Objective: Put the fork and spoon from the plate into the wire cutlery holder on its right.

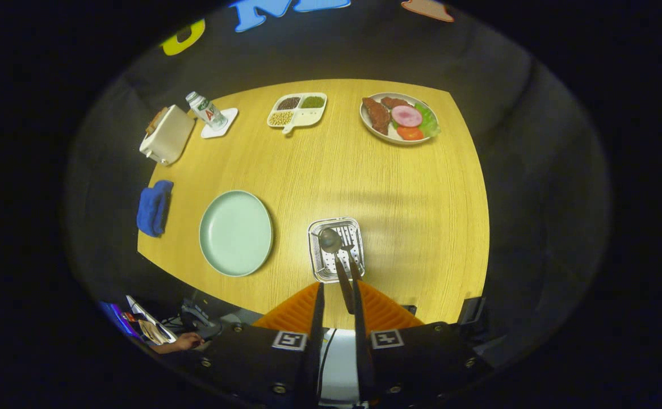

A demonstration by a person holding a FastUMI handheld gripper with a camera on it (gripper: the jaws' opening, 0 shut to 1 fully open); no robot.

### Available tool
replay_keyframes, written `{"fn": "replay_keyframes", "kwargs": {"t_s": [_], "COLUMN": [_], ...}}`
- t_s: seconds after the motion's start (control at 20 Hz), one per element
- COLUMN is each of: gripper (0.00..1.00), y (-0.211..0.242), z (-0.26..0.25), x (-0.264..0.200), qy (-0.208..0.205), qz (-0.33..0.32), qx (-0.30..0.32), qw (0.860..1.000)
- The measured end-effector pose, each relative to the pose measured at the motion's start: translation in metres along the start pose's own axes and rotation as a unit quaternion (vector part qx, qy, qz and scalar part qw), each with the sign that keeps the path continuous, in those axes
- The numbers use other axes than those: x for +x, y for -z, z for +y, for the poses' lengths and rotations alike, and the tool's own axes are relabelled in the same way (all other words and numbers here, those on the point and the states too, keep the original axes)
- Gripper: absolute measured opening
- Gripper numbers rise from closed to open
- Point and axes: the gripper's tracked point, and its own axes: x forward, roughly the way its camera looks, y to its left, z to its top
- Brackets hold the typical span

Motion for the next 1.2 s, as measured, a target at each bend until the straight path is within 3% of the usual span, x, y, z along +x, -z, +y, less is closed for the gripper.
{"fn": "replay_keyframes", "kwargs": {"t_s": [0.05, 0.2, 0.45, 0.5, 0.85, 1.0, 1.2], "gripper": [0.38, 0.46, 0.54, 0.61, 0.63, 0.9, 0.94], "y": [-0.001, -0.007, -0.009, -0.007, -0.003, 0.006, 0.01], "z": [0.001, 0.009, 0.08, 0.092, 0.156, 0.186, 0.21], "x": [-0.006, -0.021, -0.052, -0.055, -0.082, -0.087, -0.079], "qy": [0.0, 0.03, 0.03, 0.034, 0.052, 0.044, 0.047], "qz": [-0.023, -0.132, -0.32, -0.341, -0.453, -0.477, -0.495], "qx": [0.006, 0.011, 0.01, 0.005, -0.061, -0.08, -0.091], "qw": [1.0, 0.991, 0.947, 0.94, 0.888, 0.874, 0.863]}}
